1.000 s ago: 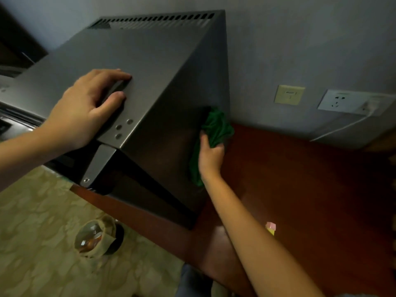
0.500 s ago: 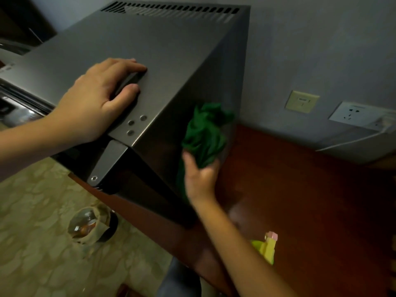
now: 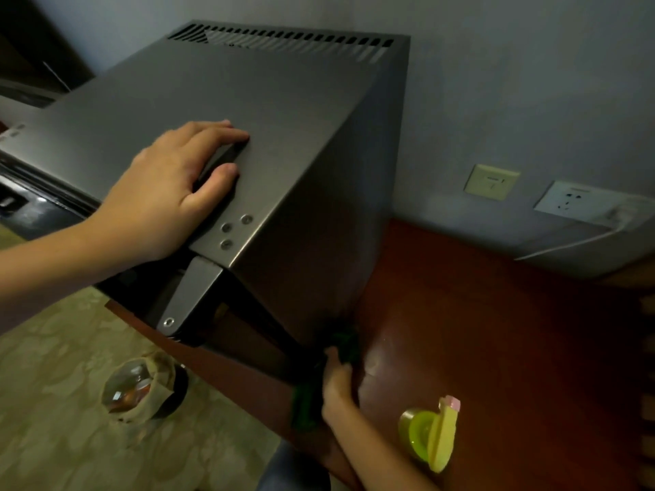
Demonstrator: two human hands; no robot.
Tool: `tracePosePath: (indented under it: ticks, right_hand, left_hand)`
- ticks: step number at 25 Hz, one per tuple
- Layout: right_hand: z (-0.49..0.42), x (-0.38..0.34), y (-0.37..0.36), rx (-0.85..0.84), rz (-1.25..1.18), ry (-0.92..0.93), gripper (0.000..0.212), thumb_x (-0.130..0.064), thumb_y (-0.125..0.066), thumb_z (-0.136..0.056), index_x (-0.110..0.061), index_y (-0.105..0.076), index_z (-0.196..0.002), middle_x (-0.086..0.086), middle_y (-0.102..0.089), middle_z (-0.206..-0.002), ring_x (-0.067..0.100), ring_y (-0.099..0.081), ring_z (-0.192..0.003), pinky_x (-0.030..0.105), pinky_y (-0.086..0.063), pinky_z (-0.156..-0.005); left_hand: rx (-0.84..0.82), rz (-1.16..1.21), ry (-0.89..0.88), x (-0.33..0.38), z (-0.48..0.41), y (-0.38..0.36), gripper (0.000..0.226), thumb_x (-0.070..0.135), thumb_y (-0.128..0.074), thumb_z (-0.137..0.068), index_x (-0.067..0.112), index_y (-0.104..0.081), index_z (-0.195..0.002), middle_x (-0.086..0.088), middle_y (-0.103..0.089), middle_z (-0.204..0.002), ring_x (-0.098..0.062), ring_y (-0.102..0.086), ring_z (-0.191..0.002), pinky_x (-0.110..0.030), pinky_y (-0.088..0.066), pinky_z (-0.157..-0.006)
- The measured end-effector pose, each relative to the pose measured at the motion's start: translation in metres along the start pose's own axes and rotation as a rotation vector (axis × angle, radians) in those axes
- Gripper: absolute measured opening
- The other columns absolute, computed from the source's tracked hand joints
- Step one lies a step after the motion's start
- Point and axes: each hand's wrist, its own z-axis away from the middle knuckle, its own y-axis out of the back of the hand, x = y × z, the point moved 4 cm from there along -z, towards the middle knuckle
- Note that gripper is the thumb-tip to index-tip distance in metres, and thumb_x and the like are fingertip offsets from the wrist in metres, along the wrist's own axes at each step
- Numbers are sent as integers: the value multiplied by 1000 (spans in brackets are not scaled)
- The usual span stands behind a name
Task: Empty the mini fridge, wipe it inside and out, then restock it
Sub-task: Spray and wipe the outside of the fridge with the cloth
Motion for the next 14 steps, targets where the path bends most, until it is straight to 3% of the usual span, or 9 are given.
tracePosePath:
  ticks: [2,3,5,7,9,11,14]
  right_hand:
    - [44,-21,-8,-62,85,131,21,-11,-55,-94,-2,-56,-113,13,-59,-116,24,-56,-104,28,-45,-86]
    - [62,-46,-15,-123,103,249,8,-9,-56,-93,-9,-58,-101,8,-62,-110,20,-58,-100,19,-46,-83]
    - [91,-115,-40,-271,89,556,23,-2,-59,-90,-24,-56,-87,-7,-62,-95,4,-57,-88,4,-42,-74]
    - [102,-192,-64,-297,61,790,24,-1,-61,-88,-25,-56,-89,-11,-60,-92,0,-57,-85,6,-43,-75]
    - [86,-253,-82,-232,91,914,16,-9,-60,-90,-14,-57,-104,-3,-58,-100,9,-55,-96,17,-44,-83]
    - [33,-285,-89,-210,94,838,31,-21,-54,-95,-8,-51,-123,1,-55,-109,15,-53,-107,27,-43,-95]
    - [-55,-252,-80,-204,74,503,46,-35,-46,-98,-10,-46,-137,7,-56,-127,25,-54,-113,38,-44,-101]
  left_hand:
    - [3,-1,1,1,1,0,61,54,-26,-90,20,-44,-138,-8,-42,-144,-27,-40,-132,-51,-32,-107]
    - [3,-2,1,1,1,0,62,55,-25,-90,20,-44,-139,-8,-42,-145,-27,-40,-132,-50,-32,-107]
    - [1,-3,1,2,1,-1,63,55,-25,-90,21,-43,-139,-7,-42,-145,-26,-40,-132,-50,-33,-106]
    - [-7,-3,8,2,-1,-1,63,56,-24,-89,22,-43,-139,-6,-41,-145,-26,-39,-131,-49,-32,-106]
    - [-5,-4,13,3,-1,0,63,56,-24,-89,23,-43,-138,-6,-42,-145,-26,-40,-131,-49,-32,-105]
    - [3,-10,13,5,0,2,62,56,-25,-89,23,-45,-137,-6,-43,-144,-27,-41,-130,-50,-33,-104]
    - [1,-9,23,6,0,2,61,55,-26,-88,24,-45,-137,-5,-43,-143,-27,-41,-129,-50,-33,-104]
